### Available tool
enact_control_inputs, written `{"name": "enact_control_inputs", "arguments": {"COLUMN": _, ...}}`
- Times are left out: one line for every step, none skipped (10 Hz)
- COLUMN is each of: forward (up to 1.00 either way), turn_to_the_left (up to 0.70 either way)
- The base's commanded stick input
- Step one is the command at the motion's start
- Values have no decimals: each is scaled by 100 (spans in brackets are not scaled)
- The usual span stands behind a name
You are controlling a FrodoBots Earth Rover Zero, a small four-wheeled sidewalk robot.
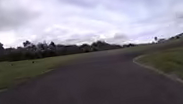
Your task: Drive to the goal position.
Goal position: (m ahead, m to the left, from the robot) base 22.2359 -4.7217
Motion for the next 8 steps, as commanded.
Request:
{"name": "enact_control_inputs", "arguments": {"forward": 70, "turn_to_the_left": 0}}
{"name": "enact_control_inputs", "arguments": {"forward": 70, "turn_to_the_left": 0}}
{"name": "enact_control_inputs", "arguments": {"forward": 70, "turn_to_the_left": 0}}
{"name": "enact_control_inputs", "arguments": {"forward": 70, "turn_to_the_left": 0}}
{"name": "enact_control_inputs", "arguments": {"forward": 70, "turn_to_the_left": 0}}
{"name": "enact_control_inputs", "arguments": {"forward": 70, "turn_to_the_left": 0}}
{"name": "enact_control_inputs", "arguments": {"forward": 70, "turn_to_the_left": 0}}
{"name": "enact_control_inputs", "arguments": {"forward": 70, "turn_to_the_left": 0}}
